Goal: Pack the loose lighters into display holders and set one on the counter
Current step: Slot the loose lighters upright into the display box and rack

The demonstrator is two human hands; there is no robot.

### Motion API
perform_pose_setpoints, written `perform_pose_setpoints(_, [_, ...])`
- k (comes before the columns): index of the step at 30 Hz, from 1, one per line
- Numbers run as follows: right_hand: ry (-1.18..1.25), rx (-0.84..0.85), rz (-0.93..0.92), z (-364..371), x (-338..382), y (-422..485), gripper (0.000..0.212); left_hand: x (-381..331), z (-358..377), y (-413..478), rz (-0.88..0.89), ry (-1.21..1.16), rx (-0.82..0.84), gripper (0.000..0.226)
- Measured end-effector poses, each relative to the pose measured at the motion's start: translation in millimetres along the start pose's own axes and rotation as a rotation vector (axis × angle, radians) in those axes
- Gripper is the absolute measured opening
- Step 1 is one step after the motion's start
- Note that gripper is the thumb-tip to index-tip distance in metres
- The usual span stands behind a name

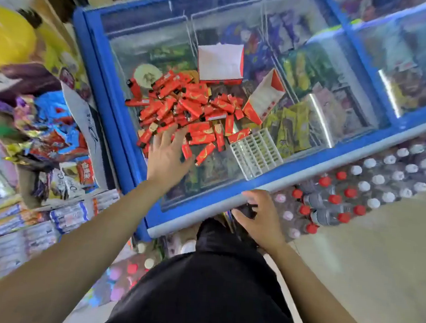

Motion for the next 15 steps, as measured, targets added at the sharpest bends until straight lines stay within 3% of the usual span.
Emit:
perform_pose_setpoints(4, [0.016, 0.146, -0.113, 1, 43, 80, 0.05, 0, 3, 48, -0.032, 0.157, 0.12, 0.075])
perform_pose_setpoints(9, [-0.162, 0.241, -0.216, 26, 66, 172, 0.063, 11, 11, 82, -0.009, 0.208, 0.232, 0.074])
perform_pose_setpoints(15, [-0.646, 0.272, -0.257, 59, 84, 239, 0.083, 25, 9, 92, 0.035, 0.04, 0.095, 0.055])
Point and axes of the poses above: each hand's wrist, its own y-axis towards the middle knuckle, its own z-axis out of the palm, x = y × z, the point moved 4 cm from there along y, towards the middle knuckle, and after that the axes turned 9 degrees about y, right-handed, at the moved point
